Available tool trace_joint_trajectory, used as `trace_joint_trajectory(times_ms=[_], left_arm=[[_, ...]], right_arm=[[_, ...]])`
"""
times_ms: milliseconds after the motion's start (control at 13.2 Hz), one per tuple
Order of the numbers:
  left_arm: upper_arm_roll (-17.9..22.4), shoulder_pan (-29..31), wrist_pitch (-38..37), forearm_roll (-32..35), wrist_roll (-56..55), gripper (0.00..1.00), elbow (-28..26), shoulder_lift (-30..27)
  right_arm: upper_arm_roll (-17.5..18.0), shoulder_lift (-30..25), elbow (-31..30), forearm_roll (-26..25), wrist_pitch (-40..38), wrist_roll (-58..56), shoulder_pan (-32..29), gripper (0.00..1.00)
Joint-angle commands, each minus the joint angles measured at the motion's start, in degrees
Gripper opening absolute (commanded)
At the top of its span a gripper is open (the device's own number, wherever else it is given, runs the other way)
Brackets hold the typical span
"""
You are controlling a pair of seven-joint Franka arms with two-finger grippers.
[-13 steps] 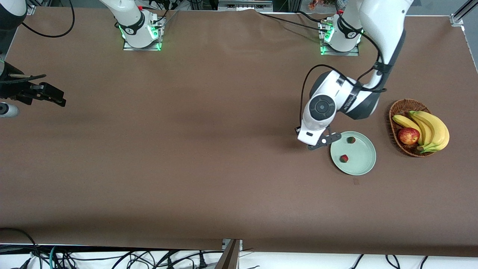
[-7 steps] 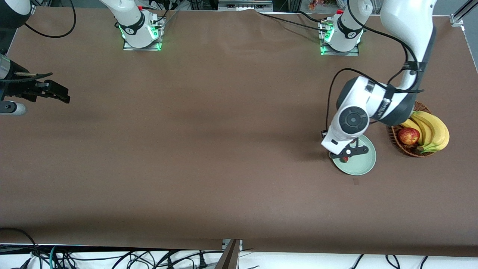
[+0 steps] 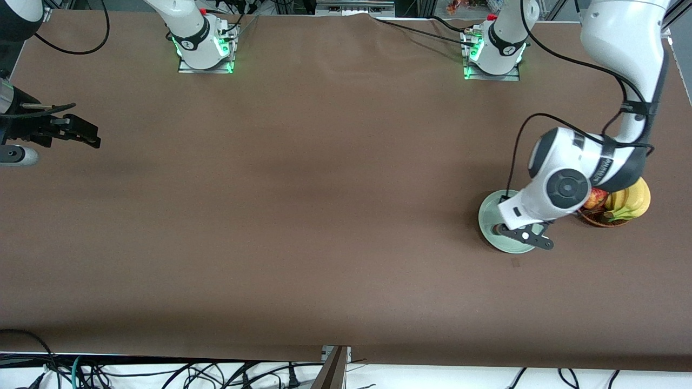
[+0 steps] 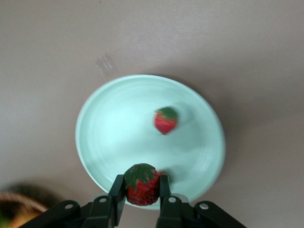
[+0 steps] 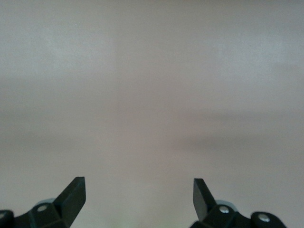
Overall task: Collect all strawberries into plate
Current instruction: 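Lower the strawberry onto the plate and open the left gripper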
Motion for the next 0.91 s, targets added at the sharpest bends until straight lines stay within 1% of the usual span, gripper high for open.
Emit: trace_joint_trajectory(times_ms=[0,152,303,379,455,531,607,834], left_arm=[[-1.29,4.92,5.0,0.19,11.93,0.05,-0.1,1.84],[-1.29,5.1,8.16,-0.51,12.83,0.07,-0.27,3.33],[-1.29,6.41,11.41,-0.6,15.72,0.13,-0.88,5.7],[-1.38,7.03,13.17,-0.6,16.61,0.13,-1.58,6.23],[-1.38,7.03,14.23,-0.6,16.79,0.25,-2.11,6.85],[-1.47,7.03,14.41,-0.6,16.71,0.87,-2.03,7.29],[-1.64,6.95,14.24,-0.6,16.88,1.0,-2.03,7.12],[-2.09,7.12,13.19,-0.69,16.71,1.0,-1.94,5.28]], right_arm=[[0.78,-0.09,0.5,-0.46,-0.84,-0.89,-0.79,1.0],[0.78,-0.09,0.5,-0.46,-0.75,-0.89,-0.79,1.0],[0.78,-0.09,0.5,-0.46,-0.76,-0.98,-0.79,1.0],[0.78,-0.09,0.5,-0.46,-0.67,-0.98,-0.88,1.0],[0.69,-0.01,0.5,-0.46,-0.67,-0.98,-0.88,1.0],[0.69,-0.09,0.5,-0.46,-0.67,-0.98,-0.88,1.0],[0.78,-0.09,0.5,-0.46,-0.67,-0.89,-0.79,1.0],[0.78,-0.09,0.5,-0.29,-0.49,-0.89,-0.79,1.0]])
